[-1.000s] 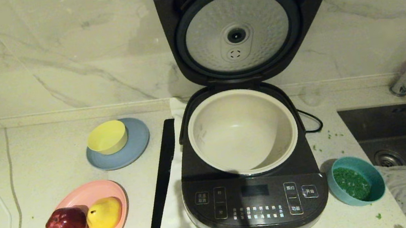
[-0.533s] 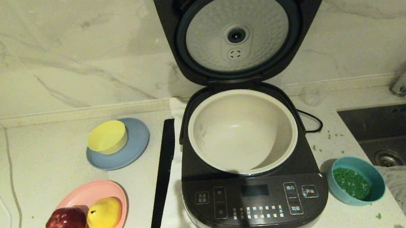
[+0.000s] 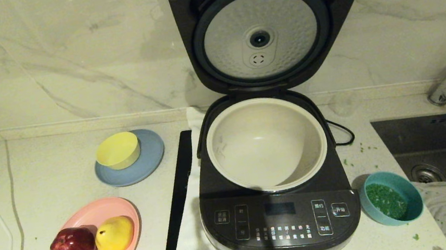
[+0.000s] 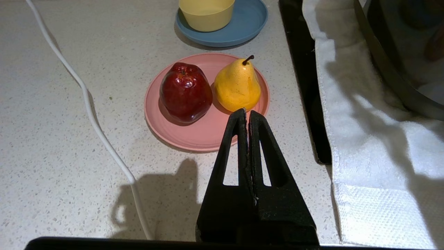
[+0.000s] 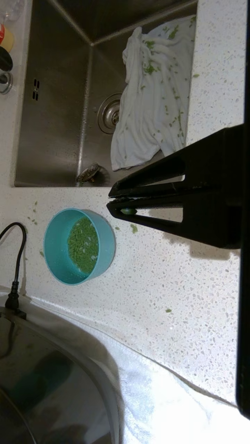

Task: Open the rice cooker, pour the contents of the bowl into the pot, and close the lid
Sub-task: Turn on the tap

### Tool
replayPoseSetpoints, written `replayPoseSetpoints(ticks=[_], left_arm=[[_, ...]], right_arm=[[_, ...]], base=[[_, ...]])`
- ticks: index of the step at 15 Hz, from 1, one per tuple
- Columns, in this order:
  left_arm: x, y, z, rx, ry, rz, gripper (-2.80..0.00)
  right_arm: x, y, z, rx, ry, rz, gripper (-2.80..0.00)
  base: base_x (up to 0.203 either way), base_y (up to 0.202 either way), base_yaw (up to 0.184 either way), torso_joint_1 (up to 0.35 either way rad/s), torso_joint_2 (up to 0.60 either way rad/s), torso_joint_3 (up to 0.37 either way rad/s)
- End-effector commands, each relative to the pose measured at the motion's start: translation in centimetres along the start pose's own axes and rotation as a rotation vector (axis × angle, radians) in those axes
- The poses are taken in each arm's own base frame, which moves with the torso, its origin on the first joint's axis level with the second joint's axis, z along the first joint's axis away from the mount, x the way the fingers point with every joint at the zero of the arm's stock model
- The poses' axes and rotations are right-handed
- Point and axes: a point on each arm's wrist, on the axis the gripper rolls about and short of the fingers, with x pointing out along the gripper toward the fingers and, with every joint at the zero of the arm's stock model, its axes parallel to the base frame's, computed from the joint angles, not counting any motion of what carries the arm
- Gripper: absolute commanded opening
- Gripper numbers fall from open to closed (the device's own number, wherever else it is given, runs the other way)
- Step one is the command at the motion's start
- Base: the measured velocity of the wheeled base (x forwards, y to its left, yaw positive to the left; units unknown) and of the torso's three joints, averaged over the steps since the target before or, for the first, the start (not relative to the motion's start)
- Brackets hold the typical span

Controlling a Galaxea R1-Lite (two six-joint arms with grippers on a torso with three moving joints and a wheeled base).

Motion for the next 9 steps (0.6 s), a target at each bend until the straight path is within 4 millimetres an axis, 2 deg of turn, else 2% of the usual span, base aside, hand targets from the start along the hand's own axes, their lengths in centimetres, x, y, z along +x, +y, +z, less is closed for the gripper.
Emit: replayPoseSetpoints(ticks=[1, 4, 5, 7, 9], left_arm=[[0.0, 0.0, -0.2, 0.001, 0.006, -0.001, -2.80], [0.0, 0.0, -0.2, -0.001, 0.006, -0.001, -2.80], [0.0, 0.0, -0.2, 0.001, 0.006, -0.001, -2.80], [0.0, 0.0, -0.2, 0.001, 0.006, -0.001, -2.80], [0.0, 0.0, -0.2, -0.001, 0.006, -0.001, -2.80]], right_arm=[[-0.3, 0.0, 0.7, 0.003, -0.006, -0.001, -2.80], [-2.0, 0.0, 6.4, 0.034, -0.058, 0.012, -2.80], [-1.5, -0.1, 8.0, 0.037, -0.021, 0.012, -2.80], [0.7, -0.1, 10.8, 0.019, 0.060, -0.005, -2.80], [4.8, -0.4, 13.3, -0.009, 0.150, -0.059, -2.80]], base=[[0.000, 0.000, 0.000, 0.000, 0.00, 0.000], [0.000, 0.000, 0.000, 0.000, 0.00, 0.000], [0.000, 0.000, 0.000, 0.000, 0.00, 0.000], [0.000, 0.000, 0.000, 0.000, 0.00, 0.000], [0.000, 0.000, 0.000, 0.000, 0.00, 0.000]])
